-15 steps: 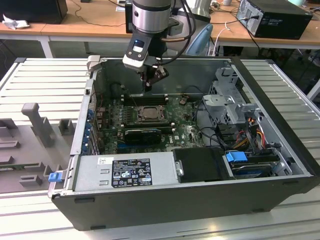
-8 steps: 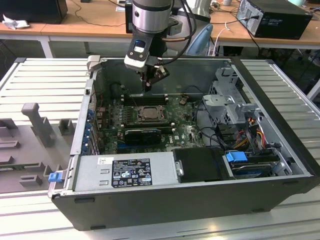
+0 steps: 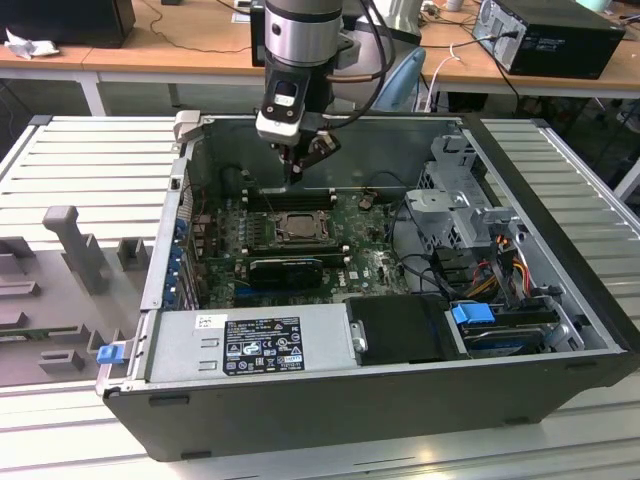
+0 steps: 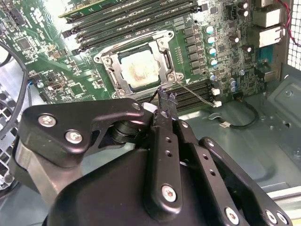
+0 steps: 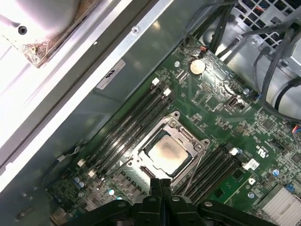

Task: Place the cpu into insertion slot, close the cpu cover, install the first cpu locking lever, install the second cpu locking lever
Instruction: 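Install the first cpu locking lever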

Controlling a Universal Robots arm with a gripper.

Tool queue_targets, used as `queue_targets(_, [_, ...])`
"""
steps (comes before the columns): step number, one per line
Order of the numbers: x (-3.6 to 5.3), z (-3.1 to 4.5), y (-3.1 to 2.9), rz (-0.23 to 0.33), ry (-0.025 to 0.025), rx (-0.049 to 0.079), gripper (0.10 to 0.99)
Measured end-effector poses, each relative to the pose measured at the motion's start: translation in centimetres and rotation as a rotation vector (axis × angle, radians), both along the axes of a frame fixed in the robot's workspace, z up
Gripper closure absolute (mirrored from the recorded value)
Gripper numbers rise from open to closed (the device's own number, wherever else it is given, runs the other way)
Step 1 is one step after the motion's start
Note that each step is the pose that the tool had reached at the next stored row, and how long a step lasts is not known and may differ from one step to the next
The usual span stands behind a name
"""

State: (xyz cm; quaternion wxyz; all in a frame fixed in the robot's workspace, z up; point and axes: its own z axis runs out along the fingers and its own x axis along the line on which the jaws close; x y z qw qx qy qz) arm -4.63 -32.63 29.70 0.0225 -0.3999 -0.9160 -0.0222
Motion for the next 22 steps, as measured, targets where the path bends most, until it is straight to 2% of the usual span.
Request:
queue_targets(8, [0.00, 0.00, 0.00, 0.060, -0.0019, 0.000, 0.980])
queue_targets(13, [0.00, 0.00, 0.00, 0.125, -0.0023, 0.000, 0.980])
queue_targets(14, [0.00, 0.00, 0.00, 0.136, -0.0085, 0.000, 0.980])
queue_targets(15, [0.01, 0.00, 0.00, 0.138, -0.0202, -0.001, 0.980])
queue_targets(16, [0.00, 0.00, 0.00, 0.140, -0.0351, -0.002, 0.980])
queue_targets(17, [0.00, -0.01, 0.00, 0.144, -0.0542, -0.003, 0.980])
queue_targets(18, [0.01, -0.03, 0.01, 0.165, -0.0593, -0.003, 0.980])
queue_targets(22, [0.00, -0.09, 0.02, 0.267, -0.0593, 0.000, 0.980])
